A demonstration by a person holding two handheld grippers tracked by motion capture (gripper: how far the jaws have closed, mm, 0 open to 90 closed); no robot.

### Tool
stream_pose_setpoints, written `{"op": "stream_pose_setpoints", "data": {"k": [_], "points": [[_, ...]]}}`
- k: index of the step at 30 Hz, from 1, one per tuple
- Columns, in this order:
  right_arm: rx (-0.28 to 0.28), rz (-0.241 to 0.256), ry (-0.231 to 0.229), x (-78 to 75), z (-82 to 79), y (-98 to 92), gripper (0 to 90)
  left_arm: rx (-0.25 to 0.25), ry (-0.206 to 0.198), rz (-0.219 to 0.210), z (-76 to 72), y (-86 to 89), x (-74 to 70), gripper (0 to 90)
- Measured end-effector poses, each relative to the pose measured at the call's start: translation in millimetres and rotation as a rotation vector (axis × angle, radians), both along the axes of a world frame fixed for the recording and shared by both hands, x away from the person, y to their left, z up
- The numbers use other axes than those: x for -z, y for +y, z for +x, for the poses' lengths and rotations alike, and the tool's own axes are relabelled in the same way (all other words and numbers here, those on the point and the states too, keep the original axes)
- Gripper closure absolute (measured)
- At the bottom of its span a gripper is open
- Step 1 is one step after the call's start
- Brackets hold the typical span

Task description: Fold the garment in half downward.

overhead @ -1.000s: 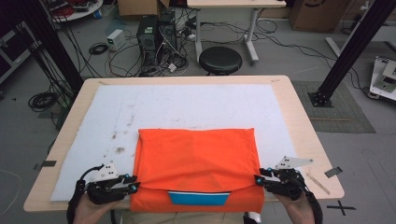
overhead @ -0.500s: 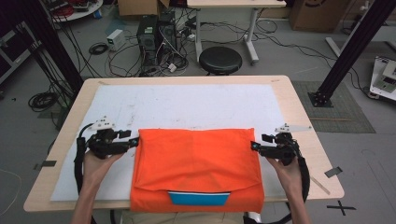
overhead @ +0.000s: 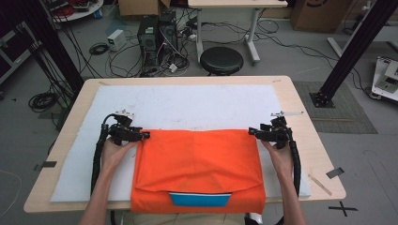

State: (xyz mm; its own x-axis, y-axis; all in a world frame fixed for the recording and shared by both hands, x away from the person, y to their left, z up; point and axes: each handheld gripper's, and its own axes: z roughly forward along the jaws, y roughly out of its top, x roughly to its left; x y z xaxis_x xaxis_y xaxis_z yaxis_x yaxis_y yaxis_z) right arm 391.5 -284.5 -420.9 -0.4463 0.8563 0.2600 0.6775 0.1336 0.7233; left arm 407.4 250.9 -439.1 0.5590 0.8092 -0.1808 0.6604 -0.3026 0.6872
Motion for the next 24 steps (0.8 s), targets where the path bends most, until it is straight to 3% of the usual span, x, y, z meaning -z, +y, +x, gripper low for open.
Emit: {"op": "stream_pose_setpoints", "data": {"k": [2, 4, 7, 9, 14, 17, 19, 20, 24], "points": [[0.014, 0.01, 0.018, 2.8, 3.4, -3.9, 34.2, 0.007, -0.019, 0.0, -2.9, -1.0, 0.7, 55.0], [0.013, 0.017, 0.03, 5.8, 7.1, -5.8, 34.2, 0.04, -0.019, -0.011, -4.3, -1.5, 1.1, 66.8], [0.005, -0.002, 0.035, 9.0, 10.5, -3.5, 34.7, 0.057, -0.031, 0.014, -6.6, -6.2, -0.7, 76.7], [-0.012, -0.008, 0.04, 11.7, 12.6, -0.9, 34.9, 0.062, -0.037, 0.03, -7.6, -8.2, -1.5, 78.9], [-0.04, -0.059, 0.088, 23.1, 19.5, 7.0, 35.8, 0.058, -0.031, 0.017, -7.4, -7.1, -0.9, 80.6], [-0.064, -0.106, 0.065, 21.9, 16.3, 15.0, 53.1, 0.061, -0.035, 0.025, -7.7, -7.5, -1.3, 80.8], [-0.057, -0.18, 0.036, 21.2, 12.9, 22.6, 65.3, 0.058, -0.04, 0.034, -7.8, -8.4, -2.0, 81.1], [-0.087, -0.169, 0.03, 20.8, 12.7, 23.8, 74.6, 0.048, -0.043, 0.032, -7.8, -9.4, -2.3, 81.4], [-0.08, -0.158, 0.026, 20.5, 14.9, 25.7, 79.9, 0.024, -0.054, 0.042, -5.0, -12.0, -2.7, 82.2]]}}
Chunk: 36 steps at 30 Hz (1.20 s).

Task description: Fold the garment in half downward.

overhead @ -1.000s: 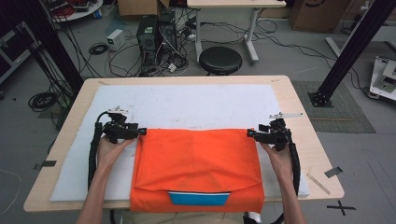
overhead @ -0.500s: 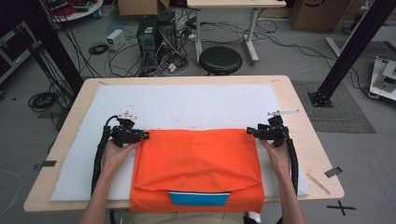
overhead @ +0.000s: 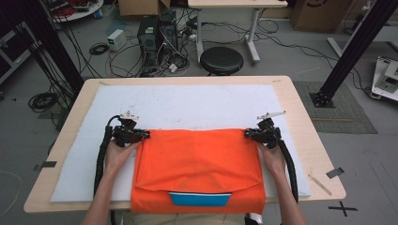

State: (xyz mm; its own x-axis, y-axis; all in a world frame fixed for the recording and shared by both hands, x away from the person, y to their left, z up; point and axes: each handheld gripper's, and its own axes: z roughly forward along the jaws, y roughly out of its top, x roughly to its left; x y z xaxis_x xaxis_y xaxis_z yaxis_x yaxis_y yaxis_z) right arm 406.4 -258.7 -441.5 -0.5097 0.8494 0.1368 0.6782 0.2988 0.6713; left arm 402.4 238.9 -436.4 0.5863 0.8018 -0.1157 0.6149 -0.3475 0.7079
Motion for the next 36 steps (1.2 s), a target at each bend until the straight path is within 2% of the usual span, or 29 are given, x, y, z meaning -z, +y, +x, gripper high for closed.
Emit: {"op": "stream_pose_setpoints", "data": {"k": [3, 7, 9, 11, 13, 14, 17, 19, 20, 23, 24, 25, 27, 29, 31, 33, 35, 36], "points": [[0.011, 0.014, -0.003, 0.3, 4.9, -1.6, 80.7, -0.024, 0.003, -0.024, 3.2, 2.0, 0.9, 82.5], [0.042, -0.019, -0.016, -2.6, 9.4, 2.4, 81.0, -0.036, -0.003, -0.026, 6.0, 1.3, 1.7, 82.6], [0.053, -0.022, -0.017, -2.9, 14.2, 2.5, 81.1, -0.045, 0.011, -0.024, 11.1, 0.5, 1.1, 82.6], [0.059, -0.028, -0.009, -2.8, 19.1, 3.4, 81.2, -0.05, 0.016, -0.001, 16.6, -3.4, -1.9, 82.6], [0.061, -0.046, -0.011, -3.8, 23.3, 4.3, 81.3, -0.061, -0.01, 0.015, 19.9, -8.1, -2.8, 82.6], [0.066, -0.061, -0.013, -4.7, 25.2, 5.5, 81.3, -0.067, -0.008, 0.017, 22.3, -8.7, -1.1, 82.6], [0.068, -0.09, -0.011, -5.6, 32.7, 7.4, 81.4, -0.082, 0.022, -0.009, 33.0, -6.4, 1.3, 82.6], [0.075, -0.1, -0.017, -5.7, 38.9, 7.3, 81.3, -0.085, 0.03, 0.005, 41.5, -7.9, -0.2, 82.6], [0.082, -0.104, -0.014, -6.1, 42.0, 7.8, 81.3, -0.096, 0.019, 0.011, 45.2, -9.5, -0.3, 82.6], [0.103, -0.113, -0.013, -6.6, 53.8, 8.7, 81.3, -0.115, 0.033, 0.018, 60.3, -12.5, -0.7, 82.6], [0.109, -0.113, -0.011, -6.7, 58.4, 8.7, 81.2, -0.124, 0.005, 0.026, 63.6, -13.6, 0.2, 82.6], [0.113, -0.12, -0.013, -7.0, 63.1, 9.6, 81.2, -0.122, 0.003, 0.031, 67.4, -13.7, 1.7, 82.6], [0.123, -0.139, -0.014, -7.8, 71.0, 12.0, 81.1, -0.141, 0.02, 0.01, 74.3, -13.5, 1.8, 82.5], [0.132, -0.146, -0.016, -7.2, 76.9, 14.1, 80.6, -0.139, 0.021, 0.026, 76.9, -15.4, 0.9, 82.5], [0.145, -0.14, -0.015, -6.5, 78.0, 14.7, 74.5, -0.134, 0.012, 0.043, 76.1, -14.9, 0.6, 80.1], [0.155, -0.156, -0.027, -6.9, 75.9, 12.9, 56.7, -0.154, 0.004, 0.05, 73.2, -12.0, -2.1, 67.2], [0.163, -0.112, -0.007, -7.7, 71.8, 7.3, 43.5, -0.155, -0.005, 0.009, 64.7, -8.2, -7.8, 58.9], [0.162, -0.075, -0.001, -8.3, 68.1, 4.0, 41.4, -0.152, -0.025, -0.01, 58.1, -7.7, -11.2, 56.7]]}}
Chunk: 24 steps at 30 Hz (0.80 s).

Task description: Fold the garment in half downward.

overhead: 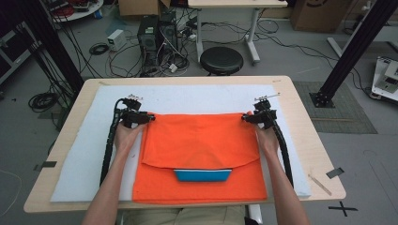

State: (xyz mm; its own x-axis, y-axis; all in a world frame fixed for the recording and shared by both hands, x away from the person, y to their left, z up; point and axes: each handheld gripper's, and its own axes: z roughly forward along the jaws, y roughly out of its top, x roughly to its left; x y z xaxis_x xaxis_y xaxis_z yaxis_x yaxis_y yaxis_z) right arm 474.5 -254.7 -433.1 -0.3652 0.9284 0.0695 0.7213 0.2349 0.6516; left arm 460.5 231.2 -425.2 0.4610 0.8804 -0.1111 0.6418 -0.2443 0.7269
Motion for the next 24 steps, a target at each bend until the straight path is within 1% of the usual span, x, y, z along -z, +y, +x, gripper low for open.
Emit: {"op": "stream_pose_setpoints", "data": {"k": [1, 2, 3, 4, 5, 6, 7, 8, 9, 11, 13, 14, 15, 17, 19, 20, 21, 22, 23, 24], "points": [[-0.003, 0.019, 0.001, -1.3, -5.2, -2.1, 39.1, 0.007, -0.011, -0.004, -7.1, -0.4, -3.7, 55.0], [-0.01, 0.022, -0.005, -2.6, -10.9, -3.3, 37.2, 0.019, -0.015, 0.0, -14.2, -1.2, -6.9, 53.1], [-0.026, 0.013, -0.021, -3.8, -16.8, -4.7, 36.8, 0.034, -0.018, 0.002, -22.1, -2.1, -9.5, 51.5], [-0.032, 0.012, -0.016, -5.5, -24.5, -4.1, 36.2, 0.06, -0.024, 0.004, -30.6, -3.0, -11.1, 50.4], [-0.047, 0.005, -0.025, -7.0, -32.6, -4.5, 35.7, 0.078, -0.025, 0.012, -40.3, -4.2, -12.0, 50.0], [-0.06, 0.005, -0.032, -8.4, -41.8, -4.6, 35.4, 0.09, -0.022, 0.023, -50.1, -4.9, -12.6, 49.6], [-0.074, -0.001, -0.048, -9.4, -51.8, -4.9, 35.6, 0.115, -0.025, 0.027, -62.8, -4.9, -12.6, 49.3], [-0.088, -0.01, -0.064, -10.4, -64.2, -5.1, 35.8, 0.131, -0.031, 0.022, -70.7, -4.4, -12.3, 49.3], [-0.103, -0.013, -0.075, -10.9, -71.3, -5.9, 36.3, 0.142, -0.031, 0.015, -80.9, -4.0, -11.8, 49.4], [-0.126, 0.019, -0.089, -11.0, -89.6, -8.6, 36.3, 0.188, -0.031, -0.002, -101.5, -3.1, -10.3, 49.4], [-0.141, 0.053, -0.095, -9.7, -106.2, -12.1, 36.3, 0.216, -0.039, -0.001, -122.3, -1.5, -8.9, 49.5], [-0.152, 0.061, -0.097, -8.2, -112.8, -14.3, 36.1, 0.234, -0.04, -0.022, -131.6, 0.3, -7.2, 49.5], [-0.147, 0.066, -0.098, -6.7, -119.5, -16.5, 35.4, 0.25, -0.037, -0.04, -139.8, 1.6, -4.8, 49.5], [-0.147, 0.093, -0.091, -2.8, -130.7, -21.0, 35.2, 0.275, -0.037, -0.036, -152.5, 2.1, 1.2, 49.4], [-0.142, 0.106, -0.085, -0.6, -139.7, -23.5, 34.7, 0.269, -0.039, -0.014, -160.3, 3.0, 6.7, 49.3], [-0.149, 0.108, -0.081, -0.1, -143.3, -23.6, 34.5, 0.263, -0.04, -0.006, -162.5, 3.3, 9.3, 49.0], [-0.159, 0.102, -0.08, 0.1, -146.6, -23.0, 34.5, 0.253, -0.04, 0.004, -164.2, 3.1, 11.7, 48.2], [-0.167, 0.091, -0.08, -0.5, -149.7, -22.3, 34.5, 0.245, -0.038, 0.022, -164.9, 2.6, 14.0, 47.5], [-0.162, 0.08, -0.085, -1.5, -152.8, -21.5, 34.5, 0.252, -0.027, 0.033, -164.4, 2.0, 15.9, 46.9], [-0.161, 0.075, -0.096, -2.5, -155.0, -21.4, 34.5, 0.254, -0.028, 0.035, -164.3, 1.4, 17.2, 46.4]]}}
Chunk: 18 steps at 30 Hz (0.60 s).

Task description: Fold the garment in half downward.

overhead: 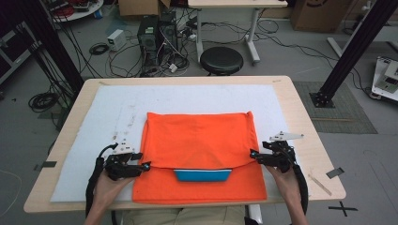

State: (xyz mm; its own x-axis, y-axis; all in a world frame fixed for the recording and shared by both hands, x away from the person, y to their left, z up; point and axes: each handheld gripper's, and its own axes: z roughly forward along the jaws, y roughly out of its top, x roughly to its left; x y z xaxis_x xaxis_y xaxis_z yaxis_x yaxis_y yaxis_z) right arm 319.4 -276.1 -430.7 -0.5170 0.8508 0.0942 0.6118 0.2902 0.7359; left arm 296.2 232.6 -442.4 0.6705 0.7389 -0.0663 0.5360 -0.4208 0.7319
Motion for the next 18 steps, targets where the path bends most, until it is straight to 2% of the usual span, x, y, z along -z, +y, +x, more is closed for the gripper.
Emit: {"op": "stream_pose_setpoints", "data": {"k": [3, 5, 8, 11, 14, 16, 18], "points": [[0.021, 0.013, -0.015, -2.1, -5.4, 1.4, 34.5, -0.004, -0.018, 0.012, -1.8, -3.0, -0.6, 47.4], [0.003, 0.001, -0.014, -1.5, -5.7, 2.9, 34.6, 0.02, -0.011, 0.005, -2.2, -5.2, -0.9, 53.0], [-0.001, -0.008, -0.014, -0.9, -7.7, 4.2, 35.0, 0.02, -0.038, 0.047, -3.9, -11.6, 0.4, 57.9], [0.004, -0.005, -0.018, -2.1, -9.7, 1.0, 36.7, 0.026, -0.049, 0.058, -4.7, -13.3, -0.5, 69.9], [0.018, 0.011, -0.026, -4.4, -11.6, -8.4, 37.8, 0.026, -0.049, 0.052, -3.8, -12.8, 0.2, 79.1], [0.017, 0.021, -0.026, -5.2, -13.4, -14.5, 39.8, 0.023, -0.044, 0.044, -3.0, -12.2, 0.3, 80.4], [-0.007, 0.019, -0.025, -4.5, -15.0, -17.2, 41.7, 0.021, -0.047, 0.042, -3.4, -12.3, 0.6, 80.9]]}}
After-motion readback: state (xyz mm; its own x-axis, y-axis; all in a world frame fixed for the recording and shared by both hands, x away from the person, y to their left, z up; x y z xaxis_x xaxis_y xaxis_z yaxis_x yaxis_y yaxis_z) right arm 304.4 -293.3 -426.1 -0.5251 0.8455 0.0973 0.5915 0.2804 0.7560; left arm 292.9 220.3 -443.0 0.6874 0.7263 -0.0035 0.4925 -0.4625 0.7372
